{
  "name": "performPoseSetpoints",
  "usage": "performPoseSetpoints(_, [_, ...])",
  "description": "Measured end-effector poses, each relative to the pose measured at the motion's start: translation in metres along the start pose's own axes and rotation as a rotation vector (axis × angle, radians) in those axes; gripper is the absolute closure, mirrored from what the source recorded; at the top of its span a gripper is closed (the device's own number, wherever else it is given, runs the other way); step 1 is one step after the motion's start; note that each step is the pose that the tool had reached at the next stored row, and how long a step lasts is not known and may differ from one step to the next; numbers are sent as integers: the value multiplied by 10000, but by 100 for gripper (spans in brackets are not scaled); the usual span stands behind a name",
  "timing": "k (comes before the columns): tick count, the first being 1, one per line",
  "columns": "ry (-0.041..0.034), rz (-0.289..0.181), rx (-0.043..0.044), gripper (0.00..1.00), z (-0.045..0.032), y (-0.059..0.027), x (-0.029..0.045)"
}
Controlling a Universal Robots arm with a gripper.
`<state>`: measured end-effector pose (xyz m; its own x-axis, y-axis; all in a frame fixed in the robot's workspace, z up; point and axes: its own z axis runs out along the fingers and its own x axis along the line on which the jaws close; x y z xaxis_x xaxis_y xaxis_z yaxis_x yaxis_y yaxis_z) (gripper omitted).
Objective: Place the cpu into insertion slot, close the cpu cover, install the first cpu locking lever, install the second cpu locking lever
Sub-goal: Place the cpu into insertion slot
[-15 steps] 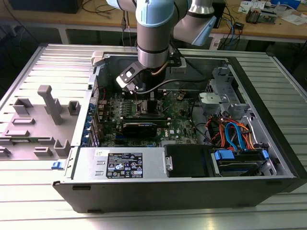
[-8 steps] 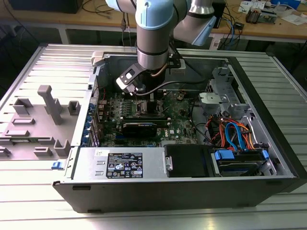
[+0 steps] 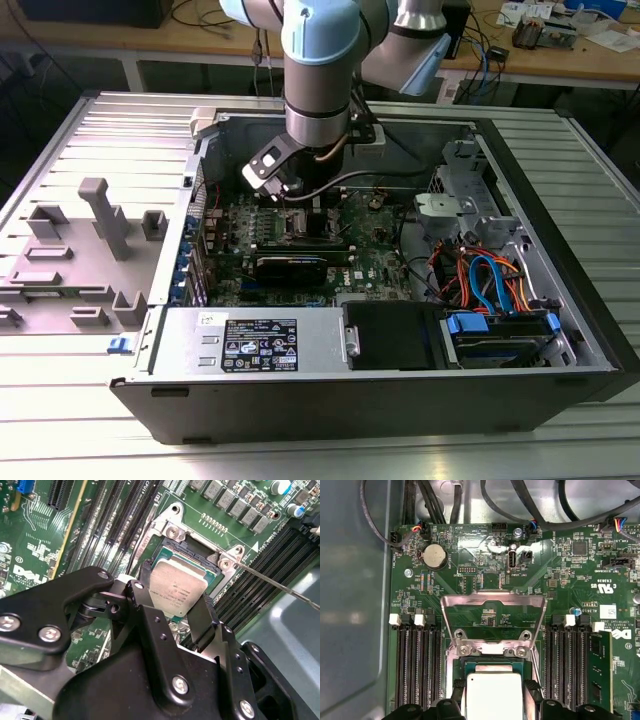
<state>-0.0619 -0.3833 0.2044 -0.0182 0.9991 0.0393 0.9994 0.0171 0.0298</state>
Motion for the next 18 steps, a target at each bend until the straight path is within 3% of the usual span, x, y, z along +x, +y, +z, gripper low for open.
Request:
performPoseSetpoints(5, [-5, 62, -2, 46, 35, -3, 1])
performPoseSetpoints(18, [-3, 125, -5, 46, 38, -17, 2])
